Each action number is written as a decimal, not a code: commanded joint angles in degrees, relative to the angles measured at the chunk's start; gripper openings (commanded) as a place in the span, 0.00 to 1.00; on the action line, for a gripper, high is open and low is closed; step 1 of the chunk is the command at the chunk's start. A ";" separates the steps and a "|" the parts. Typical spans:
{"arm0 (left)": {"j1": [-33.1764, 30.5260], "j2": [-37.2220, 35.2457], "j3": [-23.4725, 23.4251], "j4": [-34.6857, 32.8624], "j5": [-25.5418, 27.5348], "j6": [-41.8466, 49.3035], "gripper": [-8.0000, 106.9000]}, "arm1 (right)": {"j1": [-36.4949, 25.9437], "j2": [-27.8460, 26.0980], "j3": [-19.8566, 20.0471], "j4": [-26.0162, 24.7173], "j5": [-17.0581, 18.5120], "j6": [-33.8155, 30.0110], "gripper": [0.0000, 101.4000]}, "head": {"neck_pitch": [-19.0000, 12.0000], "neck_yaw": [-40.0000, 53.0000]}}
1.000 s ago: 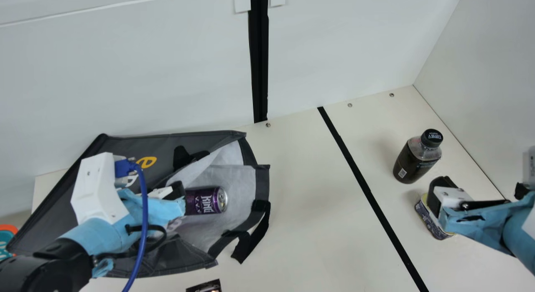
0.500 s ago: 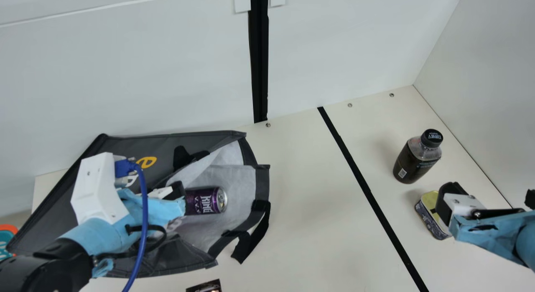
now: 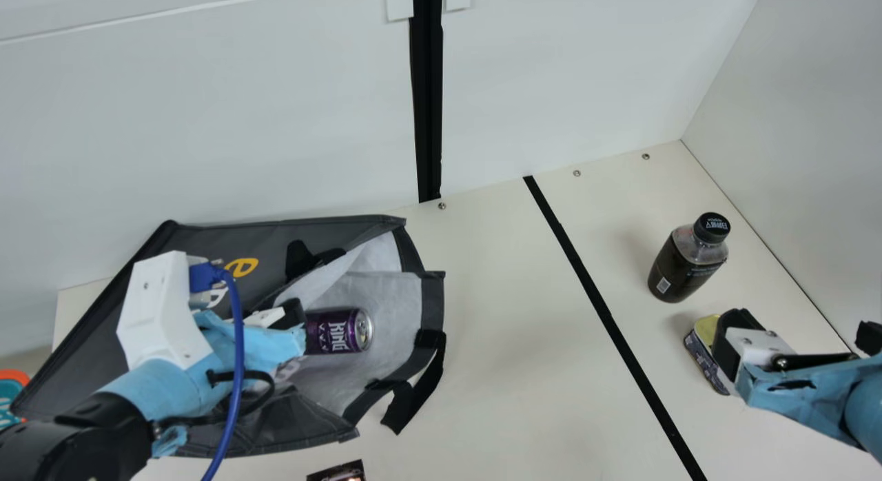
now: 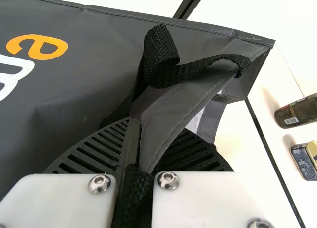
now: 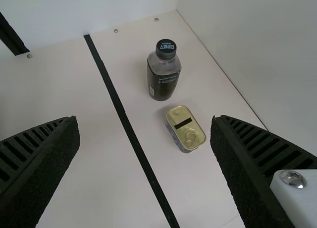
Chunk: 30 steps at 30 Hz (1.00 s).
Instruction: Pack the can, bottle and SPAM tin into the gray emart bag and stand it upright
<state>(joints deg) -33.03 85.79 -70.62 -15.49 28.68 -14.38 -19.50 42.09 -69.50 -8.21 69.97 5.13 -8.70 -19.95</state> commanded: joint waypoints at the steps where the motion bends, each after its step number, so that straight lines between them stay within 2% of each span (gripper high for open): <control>1: 0.00 0.00 0.00 0.00 0.00 0.00 0.00 | -0.03 -0.02 0.22 0.29 -0.07 -0.05 0.94 | -1.30 -0.05; 17: 0.00 0.00 0.00 0.00 0.00 0.00 0.00 | 1.25 1.43 -0.08 0.05 -0.07 0.61 0.94 | -1.30 -0.05; 30: 0.00 0.00 0.00 0.00 0.00 0.00 0.00 | 2.22 6.11 -3.68 -0.50 -0.07 1.79 0.94 | -1.30 -0.05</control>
<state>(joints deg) -33.03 85.79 -70.62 -15.49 28.68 -14.38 -17.23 47.85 -72.97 -8.70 69.82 6.91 -8.70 -19.86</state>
